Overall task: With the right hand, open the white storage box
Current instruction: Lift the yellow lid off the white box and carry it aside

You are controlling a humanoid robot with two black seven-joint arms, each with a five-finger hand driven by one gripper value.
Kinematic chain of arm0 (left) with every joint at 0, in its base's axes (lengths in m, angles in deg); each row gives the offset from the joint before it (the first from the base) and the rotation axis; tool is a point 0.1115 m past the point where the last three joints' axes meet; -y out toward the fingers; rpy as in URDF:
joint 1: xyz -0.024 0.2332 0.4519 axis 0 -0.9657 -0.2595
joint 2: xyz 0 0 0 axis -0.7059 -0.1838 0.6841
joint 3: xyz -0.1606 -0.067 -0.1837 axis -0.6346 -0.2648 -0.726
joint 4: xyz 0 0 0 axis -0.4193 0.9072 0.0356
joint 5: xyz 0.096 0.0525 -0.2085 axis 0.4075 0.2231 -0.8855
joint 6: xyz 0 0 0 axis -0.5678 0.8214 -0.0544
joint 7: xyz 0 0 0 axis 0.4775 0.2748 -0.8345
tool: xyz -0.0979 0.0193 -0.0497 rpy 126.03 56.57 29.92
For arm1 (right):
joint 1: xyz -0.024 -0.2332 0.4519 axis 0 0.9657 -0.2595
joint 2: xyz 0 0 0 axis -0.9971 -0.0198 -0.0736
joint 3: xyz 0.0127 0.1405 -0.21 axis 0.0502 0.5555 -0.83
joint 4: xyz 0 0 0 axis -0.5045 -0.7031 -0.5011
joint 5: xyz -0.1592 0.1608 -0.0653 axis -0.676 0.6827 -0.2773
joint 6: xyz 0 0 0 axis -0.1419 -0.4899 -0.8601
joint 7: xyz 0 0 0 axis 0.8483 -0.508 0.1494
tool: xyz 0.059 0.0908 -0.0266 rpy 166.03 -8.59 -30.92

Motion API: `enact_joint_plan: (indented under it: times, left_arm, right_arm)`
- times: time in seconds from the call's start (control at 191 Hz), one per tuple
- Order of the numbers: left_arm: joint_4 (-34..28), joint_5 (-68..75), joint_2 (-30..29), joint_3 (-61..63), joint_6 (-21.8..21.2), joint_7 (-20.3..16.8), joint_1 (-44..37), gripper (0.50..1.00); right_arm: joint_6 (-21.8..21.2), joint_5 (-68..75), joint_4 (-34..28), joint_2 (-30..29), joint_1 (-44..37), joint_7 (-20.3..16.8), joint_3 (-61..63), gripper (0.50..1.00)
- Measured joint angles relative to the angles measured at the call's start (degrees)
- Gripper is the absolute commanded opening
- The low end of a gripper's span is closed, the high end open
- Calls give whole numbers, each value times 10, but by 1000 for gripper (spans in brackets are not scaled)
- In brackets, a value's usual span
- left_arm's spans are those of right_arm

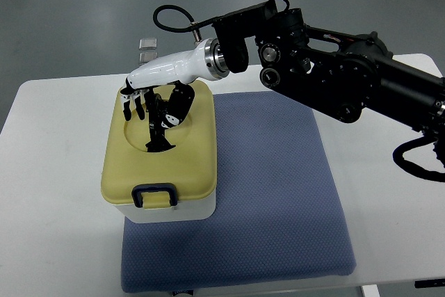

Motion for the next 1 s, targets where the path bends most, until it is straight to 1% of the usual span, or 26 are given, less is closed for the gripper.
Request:
enact_joint_plan:
  times: [0.173, 0.335, 0.519, 0.66, 0.77, 0.896, 1.001]
  left_arm:
    - [0, 0, 0, 0, 0, 0, 0, 1000]
    - [0, 0, 0, 1, 0, 0, 0, 1000]
    - [0, 0, 0, 0, 0, 0, 0, 1000]
    - [0, 0, 0, 0, 0, 0, 0, 1000]
    - [0, 0, 0, 1, 0, 0, 0, 1000]
    - [0, 0, 0, 2, 0, 0, 0, 1000]
    - [0, 0, 0, 2, 0, 0, 0, 1000]
  right_arm:
    - [7, -1, -2, -1, -3, 0, 0, 500]
    - [4, 4, -3, -1, -14, 1, 6, 500]
    - [-7, 18, -3, 21, -51, 6, 14, 500]
    - [-11, 44, -4, 69, -79, 9, 33, 500]
    - [-11, 56, -6, 127, -91, 12, 42, 500]
    - [-11, 57, -7, 190, -90, 21, 37, 500]
    - [-11, 54, -7, 240, -72, 30, 28, 500]
